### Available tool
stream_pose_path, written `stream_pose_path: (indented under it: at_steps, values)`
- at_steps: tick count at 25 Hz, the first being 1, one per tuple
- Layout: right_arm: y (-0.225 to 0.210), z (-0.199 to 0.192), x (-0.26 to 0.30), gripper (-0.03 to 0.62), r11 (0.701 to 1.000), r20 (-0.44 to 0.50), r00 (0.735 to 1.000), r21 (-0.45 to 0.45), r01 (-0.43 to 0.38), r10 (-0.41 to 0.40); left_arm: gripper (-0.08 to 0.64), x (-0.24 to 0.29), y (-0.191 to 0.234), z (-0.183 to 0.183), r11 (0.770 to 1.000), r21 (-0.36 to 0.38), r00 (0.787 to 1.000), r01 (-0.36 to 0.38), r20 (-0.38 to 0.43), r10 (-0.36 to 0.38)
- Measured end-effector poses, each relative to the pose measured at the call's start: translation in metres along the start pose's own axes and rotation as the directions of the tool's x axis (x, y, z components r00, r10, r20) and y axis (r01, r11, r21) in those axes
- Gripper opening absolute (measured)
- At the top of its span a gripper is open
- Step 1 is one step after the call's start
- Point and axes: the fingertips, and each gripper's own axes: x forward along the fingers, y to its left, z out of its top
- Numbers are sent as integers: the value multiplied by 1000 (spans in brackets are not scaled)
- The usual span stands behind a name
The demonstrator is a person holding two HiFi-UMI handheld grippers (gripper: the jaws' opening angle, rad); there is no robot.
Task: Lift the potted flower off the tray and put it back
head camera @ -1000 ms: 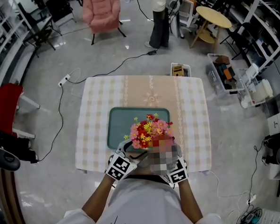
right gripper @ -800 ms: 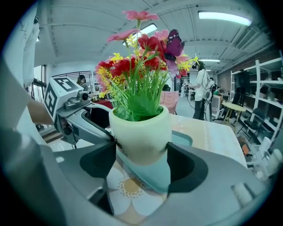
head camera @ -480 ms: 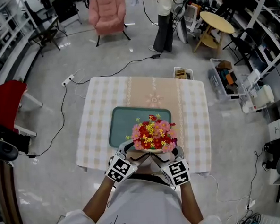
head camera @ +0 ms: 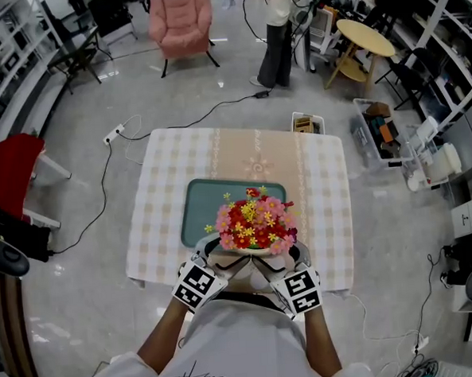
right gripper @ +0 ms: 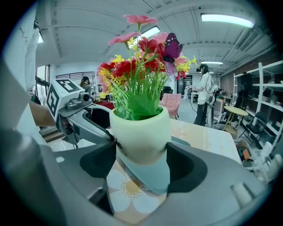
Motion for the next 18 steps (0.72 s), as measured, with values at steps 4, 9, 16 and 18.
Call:
stream_pose_path:
  at_steps: [4,9,16,18]
  values:
    - [1,9,-6,364,1000,16,1000,-2,-1,1,314,-5,-1,9,1000,-2,1000,0,16,0]
    - [2,18,-13,364,1000,37,999,-8,-2,2,314,-11,-4,19,1000,-7,999,1,41,0]
    - [7,32,-26,360,1000,78,997,-26,-4,6,313,-22,-8,30,999,-38,996,10,86,-6]
    - [9,34,-28,359,999,86,996,-31,-7,10,313,-25,-10,27,999,-40,997,5,74,-2]
